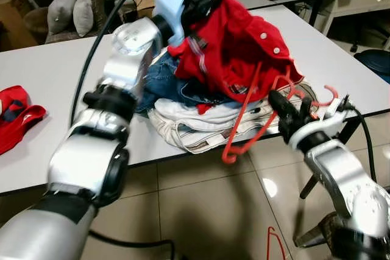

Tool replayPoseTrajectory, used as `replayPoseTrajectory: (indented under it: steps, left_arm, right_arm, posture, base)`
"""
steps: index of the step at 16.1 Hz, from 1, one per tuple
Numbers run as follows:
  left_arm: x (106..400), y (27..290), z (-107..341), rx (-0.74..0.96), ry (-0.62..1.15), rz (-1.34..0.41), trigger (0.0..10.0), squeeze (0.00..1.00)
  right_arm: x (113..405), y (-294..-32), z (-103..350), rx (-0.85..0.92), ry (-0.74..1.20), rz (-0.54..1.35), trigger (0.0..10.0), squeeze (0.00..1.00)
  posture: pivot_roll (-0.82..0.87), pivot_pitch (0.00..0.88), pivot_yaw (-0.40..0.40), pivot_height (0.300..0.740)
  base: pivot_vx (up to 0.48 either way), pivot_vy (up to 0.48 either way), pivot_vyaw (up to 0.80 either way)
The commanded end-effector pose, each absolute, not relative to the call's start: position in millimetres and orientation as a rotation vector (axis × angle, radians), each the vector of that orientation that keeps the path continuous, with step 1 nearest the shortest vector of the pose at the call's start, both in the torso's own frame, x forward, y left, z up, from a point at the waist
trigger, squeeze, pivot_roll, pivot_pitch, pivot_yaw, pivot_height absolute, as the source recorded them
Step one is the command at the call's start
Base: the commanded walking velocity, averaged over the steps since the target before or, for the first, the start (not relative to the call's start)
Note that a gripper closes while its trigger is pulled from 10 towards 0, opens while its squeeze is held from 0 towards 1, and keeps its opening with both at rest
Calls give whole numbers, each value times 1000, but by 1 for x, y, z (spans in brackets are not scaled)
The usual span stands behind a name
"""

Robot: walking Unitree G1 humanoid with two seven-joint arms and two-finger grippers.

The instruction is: Hang hanger

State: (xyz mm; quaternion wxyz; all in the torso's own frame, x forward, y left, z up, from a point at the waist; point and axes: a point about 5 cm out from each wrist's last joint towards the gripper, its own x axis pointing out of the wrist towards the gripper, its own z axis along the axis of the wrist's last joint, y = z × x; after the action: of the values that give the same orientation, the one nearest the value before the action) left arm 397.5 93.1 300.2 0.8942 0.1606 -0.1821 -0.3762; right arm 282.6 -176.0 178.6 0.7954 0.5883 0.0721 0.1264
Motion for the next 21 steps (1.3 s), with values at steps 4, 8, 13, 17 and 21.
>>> replayPoseTrajectory:
  steps: [4, 8, 13, 17, 21]
  left_arm:
    - [383, 124, 249, 541, -247, -841, 0, 0]
    - [365, 127, 239, 554, -197, -942, 0, 0]
    - [328, 86, 233, 315, -124, -1235, 0, 0]
    - [314, 47, 256, 2, -167, -1302, 0, 0]
    - [364, 55, 286, 39, -223, -882, 0, 0]
  right_arm:
    - [316, -188, 201, 1335, 36, 207, 10000, 0]
    - [340, -196, 201, 1329, 28, 126, 10000, 0]
    - [365, -192, 209, 1348, -28, 65, 10000, 0]
    - [378, -180, 211, 1256, -38, 49, 10000, 0]
    - [373, -159, 210, 1108, -4, 140, 10000, 0]
  posture:
    - [8, 0, 111, 740]
    - [26, 0, 91, 740]
    - [29, 0, 102, 740]
    - [30, 0, 105, 740]
    - [29, 0, 108, 740]
  base:
    - [0, 0, 0]
    - [0, 0, 0]
    - [0, 0, 0]
    - [0, 0, 0]
    - [0, 0, 0]
